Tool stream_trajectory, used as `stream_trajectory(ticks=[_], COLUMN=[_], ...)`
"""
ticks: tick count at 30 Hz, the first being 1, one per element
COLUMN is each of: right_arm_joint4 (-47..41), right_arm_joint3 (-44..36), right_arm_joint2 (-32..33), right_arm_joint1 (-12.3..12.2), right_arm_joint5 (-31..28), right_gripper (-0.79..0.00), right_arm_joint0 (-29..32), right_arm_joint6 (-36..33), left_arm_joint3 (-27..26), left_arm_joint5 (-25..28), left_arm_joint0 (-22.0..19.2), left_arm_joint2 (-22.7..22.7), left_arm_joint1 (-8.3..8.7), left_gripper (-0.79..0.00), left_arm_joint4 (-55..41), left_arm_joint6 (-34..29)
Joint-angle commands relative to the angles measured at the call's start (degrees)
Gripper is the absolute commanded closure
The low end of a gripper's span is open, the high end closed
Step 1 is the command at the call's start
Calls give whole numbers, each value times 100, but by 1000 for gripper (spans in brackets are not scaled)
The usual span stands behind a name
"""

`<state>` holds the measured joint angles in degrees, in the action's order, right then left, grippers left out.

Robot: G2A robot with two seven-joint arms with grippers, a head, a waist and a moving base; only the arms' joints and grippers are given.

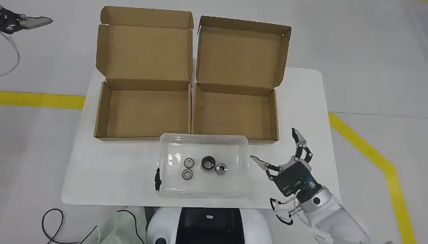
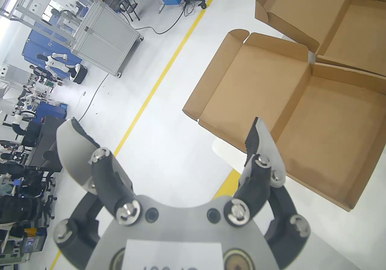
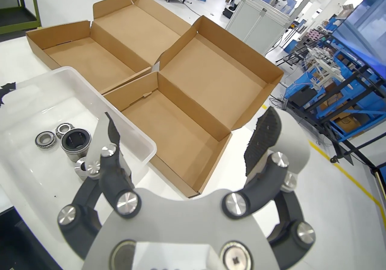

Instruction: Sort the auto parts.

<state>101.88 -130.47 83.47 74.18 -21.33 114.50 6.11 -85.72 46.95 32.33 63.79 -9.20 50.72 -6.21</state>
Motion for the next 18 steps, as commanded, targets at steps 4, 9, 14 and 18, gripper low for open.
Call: stream_trajectory(ticks=[4,9,14,18], right_arm_joint4=[-23,67,-150,-150], right_arm_joint3=[93,261,505,505], right_arm_joint2=[-187,-520,-779,-779], right_arm_joint1=[-20,-42,-47,-47], right_arm_joint5=[-224,-575,-832,-832], right_gripper=[-785,-785,-785,-785], right_arm_joint0=[-260,-548,-838,-838], right_arm_joint6=[-242,-465,-494,-494], left_arm_joint3=[0,0,0,0], left_arm_joint5=[0,0,0,0], left_arm_joint0=[0,0,0,0], left_arm_joint2=[0,0,0,0], left_arm_joint1=[0,0,0,0], left_gripper=[-785,-785,-785,-785], left_arm_joint4=[0,0,0,0], left_arm_joint6=[0,0,0,0])
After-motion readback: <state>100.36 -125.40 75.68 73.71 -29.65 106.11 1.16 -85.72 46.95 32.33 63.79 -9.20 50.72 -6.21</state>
